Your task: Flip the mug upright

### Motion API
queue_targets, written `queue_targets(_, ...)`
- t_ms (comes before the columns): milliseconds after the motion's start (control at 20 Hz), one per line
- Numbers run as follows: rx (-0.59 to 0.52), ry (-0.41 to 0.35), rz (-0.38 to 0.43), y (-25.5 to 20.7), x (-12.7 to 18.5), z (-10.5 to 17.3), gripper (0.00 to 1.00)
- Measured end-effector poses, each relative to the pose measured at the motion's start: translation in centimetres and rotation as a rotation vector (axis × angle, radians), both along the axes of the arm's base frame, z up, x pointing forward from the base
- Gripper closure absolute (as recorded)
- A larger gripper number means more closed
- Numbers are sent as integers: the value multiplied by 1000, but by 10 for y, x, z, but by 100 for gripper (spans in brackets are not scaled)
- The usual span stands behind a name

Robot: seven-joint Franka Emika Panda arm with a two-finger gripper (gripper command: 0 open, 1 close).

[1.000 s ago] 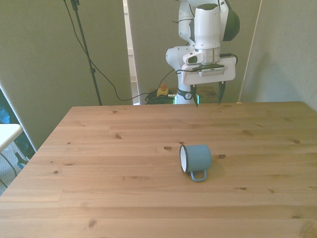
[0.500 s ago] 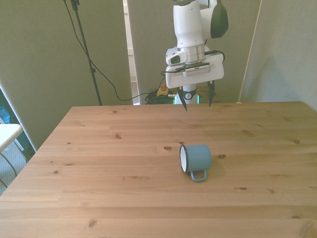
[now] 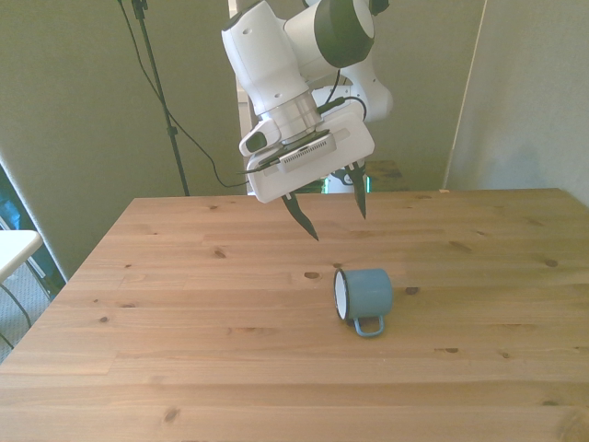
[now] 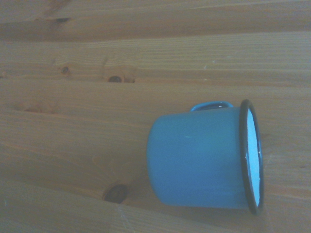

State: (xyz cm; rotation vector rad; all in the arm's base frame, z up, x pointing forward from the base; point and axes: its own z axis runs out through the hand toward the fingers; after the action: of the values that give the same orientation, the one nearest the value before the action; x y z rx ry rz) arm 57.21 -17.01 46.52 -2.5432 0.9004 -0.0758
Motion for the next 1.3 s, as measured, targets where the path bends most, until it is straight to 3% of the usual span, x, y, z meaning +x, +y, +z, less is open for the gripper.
queue_targets(450, 114, -2, 53, -51, 32, -39, 0)
queue_targets(800, 260, 16, 113, -38, 64, -75, 0)
queue_targets(1050, 339, 29, 135, -35, 73, -86, 0)
queue_targets(1300, 454, 45, 161, -33, 81, -114, 0)
